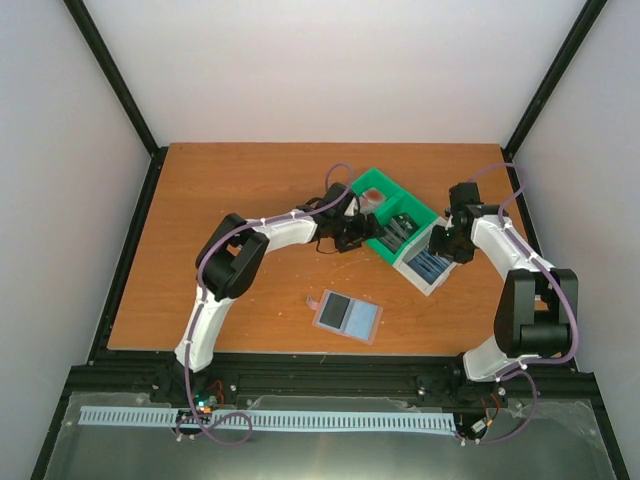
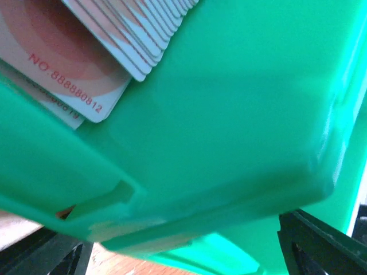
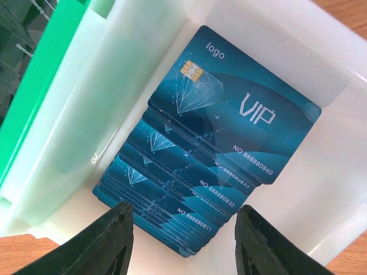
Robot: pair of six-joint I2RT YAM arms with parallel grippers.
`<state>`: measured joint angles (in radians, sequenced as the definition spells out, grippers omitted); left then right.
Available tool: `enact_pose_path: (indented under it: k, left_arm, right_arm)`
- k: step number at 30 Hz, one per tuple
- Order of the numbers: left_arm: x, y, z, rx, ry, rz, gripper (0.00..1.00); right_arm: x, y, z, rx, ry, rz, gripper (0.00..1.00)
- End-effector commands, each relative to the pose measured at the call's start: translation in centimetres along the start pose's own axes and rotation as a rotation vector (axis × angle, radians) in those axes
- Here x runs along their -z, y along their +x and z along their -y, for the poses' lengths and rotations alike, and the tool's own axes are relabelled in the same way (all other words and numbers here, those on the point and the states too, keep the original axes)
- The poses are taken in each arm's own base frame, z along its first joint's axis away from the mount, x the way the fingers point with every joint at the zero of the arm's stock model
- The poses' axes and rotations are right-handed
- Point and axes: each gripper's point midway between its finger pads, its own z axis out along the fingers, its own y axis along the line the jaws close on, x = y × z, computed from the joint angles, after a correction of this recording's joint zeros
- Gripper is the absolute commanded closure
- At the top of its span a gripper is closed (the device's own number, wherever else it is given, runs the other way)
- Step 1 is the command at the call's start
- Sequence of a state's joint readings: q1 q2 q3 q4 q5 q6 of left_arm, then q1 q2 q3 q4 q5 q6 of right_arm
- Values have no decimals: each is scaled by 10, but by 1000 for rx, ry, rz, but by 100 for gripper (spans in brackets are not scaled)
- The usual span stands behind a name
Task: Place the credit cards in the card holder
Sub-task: Pick up the credit card from the storage box.
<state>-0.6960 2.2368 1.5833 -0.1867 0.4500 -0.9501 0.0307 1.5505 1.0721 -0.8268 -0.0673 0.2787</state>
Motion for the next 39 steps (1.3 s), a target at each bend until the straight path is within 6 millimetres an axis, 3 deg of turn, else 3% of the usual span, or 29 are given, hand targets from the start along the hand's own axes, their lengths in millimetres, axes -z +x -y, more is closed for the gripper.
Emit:
enact_pose_path:
  k: [1, 9, 14, 21, 25, 28, 31, 39]
  left_arm:
    - [-15, 0, -38, 121, -151, 12, 13]
    - [-16, 4, -82, 81, -346, 39, 34]
    - [-6, -4, -88, -16, -396, 78, 48]
    - [1, -21, -80, -91, -327, 58, 49]
    - [2, -21, -74, -124, -302, 47, 48]
    - [1, -16, -74, -131, -291, 29, 47]
    - [0, -13, -75, -133, -282, 17, 47]
    - [-1, -6, -79, -141, -268, -12, 47]
  right_arm:
    - [7, -6, -6, 2, -12, 44, 51]
    - [5, -16, -14, 26, -19, 63, 51]
    - [2, -16, -21, 112, -6, 53, 51]
    - [-9, 6, -38, 323, 8, -7, 50]
    - [-15, 13, -27, 332, 84, -43, 47]
    - [-18, 14, -11, 315, 176, -54, 47]
    - [-21, 12, -7, 287, 201, -50, 48]
    - [-34, 6, -17, 267, 160, -53, 51]
